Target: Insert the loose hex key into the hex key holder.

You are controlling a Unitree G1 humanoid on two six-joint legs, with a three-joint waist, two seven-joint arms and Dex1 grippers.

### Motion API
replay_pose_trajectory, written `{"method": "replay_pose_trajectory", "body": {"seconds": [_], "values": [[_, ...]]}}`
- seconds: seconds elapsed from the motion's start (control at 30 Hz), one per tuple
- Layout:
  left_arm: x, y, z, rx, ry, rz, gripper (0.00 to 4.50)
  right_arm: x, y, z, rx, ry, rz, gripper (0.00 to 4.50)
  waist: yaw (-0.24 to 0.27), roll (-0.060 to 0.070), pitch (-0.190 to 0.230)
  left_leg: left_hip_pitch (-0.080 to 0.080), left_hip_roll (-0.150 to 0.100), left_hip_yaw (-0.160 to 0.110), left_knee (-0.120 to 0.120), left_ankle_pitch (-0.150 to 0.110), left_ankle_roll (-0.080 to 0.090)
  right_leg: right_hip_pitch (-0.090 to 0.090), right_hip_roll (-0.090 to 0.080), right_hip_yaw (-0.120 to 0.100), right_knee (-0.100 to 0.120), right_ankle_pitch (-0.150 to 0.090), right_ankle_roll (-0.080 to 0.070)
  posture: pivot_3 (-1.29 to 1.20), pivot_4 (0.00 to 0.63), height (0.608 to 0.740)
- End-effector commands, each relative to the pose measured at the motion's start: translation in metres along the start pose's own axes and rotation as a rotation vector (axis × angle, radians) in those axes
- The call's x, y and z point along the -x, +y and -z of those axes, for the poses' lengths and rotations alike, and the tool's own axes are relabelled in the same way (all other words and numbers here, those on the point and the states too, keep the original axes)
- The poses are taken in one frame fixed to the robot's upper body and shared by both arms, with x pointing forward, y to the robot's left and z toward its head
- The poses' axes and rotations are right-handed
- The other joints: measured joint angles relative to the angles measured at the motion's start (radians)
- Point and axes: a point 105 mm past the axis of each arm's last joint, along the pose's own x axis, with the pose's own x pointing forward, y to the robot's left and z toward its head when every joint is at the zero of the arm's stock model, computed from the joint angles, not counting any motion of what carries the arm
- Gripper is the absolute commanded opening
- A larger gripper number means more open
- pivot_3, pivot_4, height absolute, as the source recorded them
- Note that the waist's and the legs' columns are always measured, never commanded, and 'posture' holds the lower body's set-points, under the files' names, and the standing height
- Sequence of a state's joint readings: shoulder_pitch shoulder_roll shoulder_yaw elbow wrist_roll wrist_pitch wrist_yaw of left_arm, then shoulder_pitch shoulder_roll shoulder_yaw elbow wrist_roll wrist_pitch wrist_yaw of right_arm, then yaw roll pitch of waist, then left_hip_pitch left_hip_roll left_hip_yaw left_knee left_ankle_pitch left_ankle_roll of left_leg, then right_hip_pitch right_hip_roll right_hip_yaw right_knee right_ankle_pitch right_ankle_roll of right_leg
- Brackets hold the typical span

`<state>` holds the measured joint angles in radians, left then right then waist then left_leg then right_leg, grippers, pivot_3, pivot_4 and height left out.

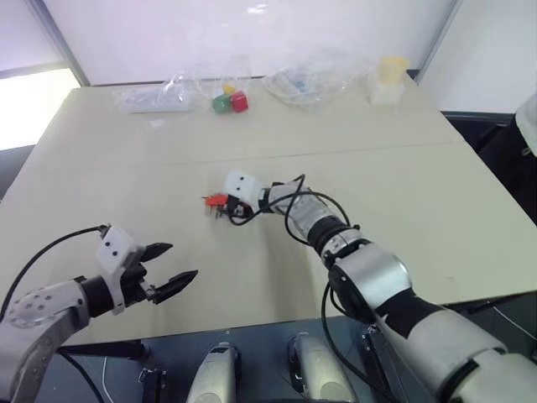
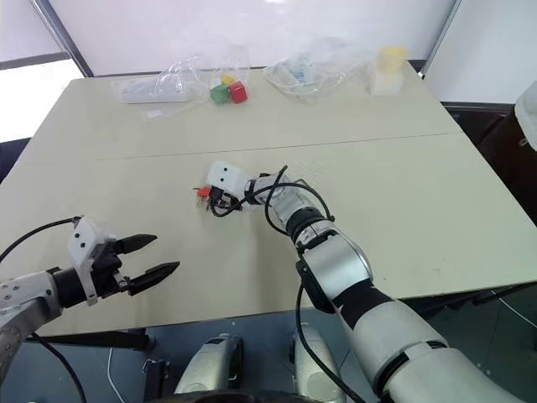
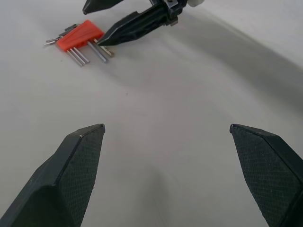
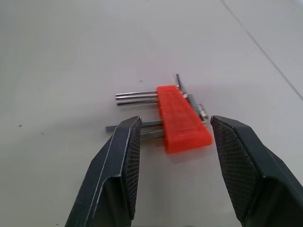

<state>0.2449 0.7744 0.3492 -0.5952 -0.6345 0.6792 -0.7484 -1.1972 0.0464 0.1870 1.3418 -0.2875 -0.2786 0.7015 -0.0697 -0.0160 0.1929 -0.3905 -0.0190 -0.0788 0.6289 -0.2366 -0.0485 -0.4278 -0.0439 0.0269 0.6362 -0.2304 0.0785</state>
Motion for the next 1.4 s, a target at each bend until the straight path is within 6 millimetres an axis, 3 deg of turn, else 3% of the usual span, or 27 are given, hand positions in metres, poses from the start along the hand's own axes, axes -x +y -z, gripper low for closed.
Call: {"method": "replay_pose_trajectory", "body": {"seconds": [0.03,0.17,0.77,1.4], "values": [[-0.001,-0.002,-0.006,-0.027,-0.025,0.008,4.44,0.003,-0.014,-0.018,0.013,-0.049,0.041,2.41,0.0,0.0,0.0,0.0,0.0,0.0,0.0,0.0,0.0,0.0,0.0,0.0,0.0,0.0,0.0,0.0,0.15,0.74],[-0.002,-0.002,-0.006,-0.028,-0.024,0.012,4.44,0.005,-0.016,-0.012,0.013,-0.031,0.058,2.41,0.0,0.0,0.0,0.0,0.0,0.0,0.0,0.0,0.0,0.0,0.0,0.0,0.0,0.0,0.0,0.0,0.15,0.74],[0.001,-0.002,-0.006,-0.029,-0.02,0.006,4.44,-0.004,0.006,0.002,0.064,0.009,0.017,2.41,0.0,0.0,0.0,0.0,0.0,0.0,0.0,0.0,0.0,0.0,0.0,0.0,0.0,-0.001,-0.002,0.0,0.15,0.74],[0.0,-0.006,-0.003,-0.024,-0.007,0.024,4.44,-0.016,0.017,-0.019,0.025,-0.08,0.0,2.41,0.0,0.0,0.0,0.0,0.0,0.0,0.0,0.0,0.0,0.0,0.0,0.0,0.0,-0.001,-0.002,0.0,0.15,0.74]]}}
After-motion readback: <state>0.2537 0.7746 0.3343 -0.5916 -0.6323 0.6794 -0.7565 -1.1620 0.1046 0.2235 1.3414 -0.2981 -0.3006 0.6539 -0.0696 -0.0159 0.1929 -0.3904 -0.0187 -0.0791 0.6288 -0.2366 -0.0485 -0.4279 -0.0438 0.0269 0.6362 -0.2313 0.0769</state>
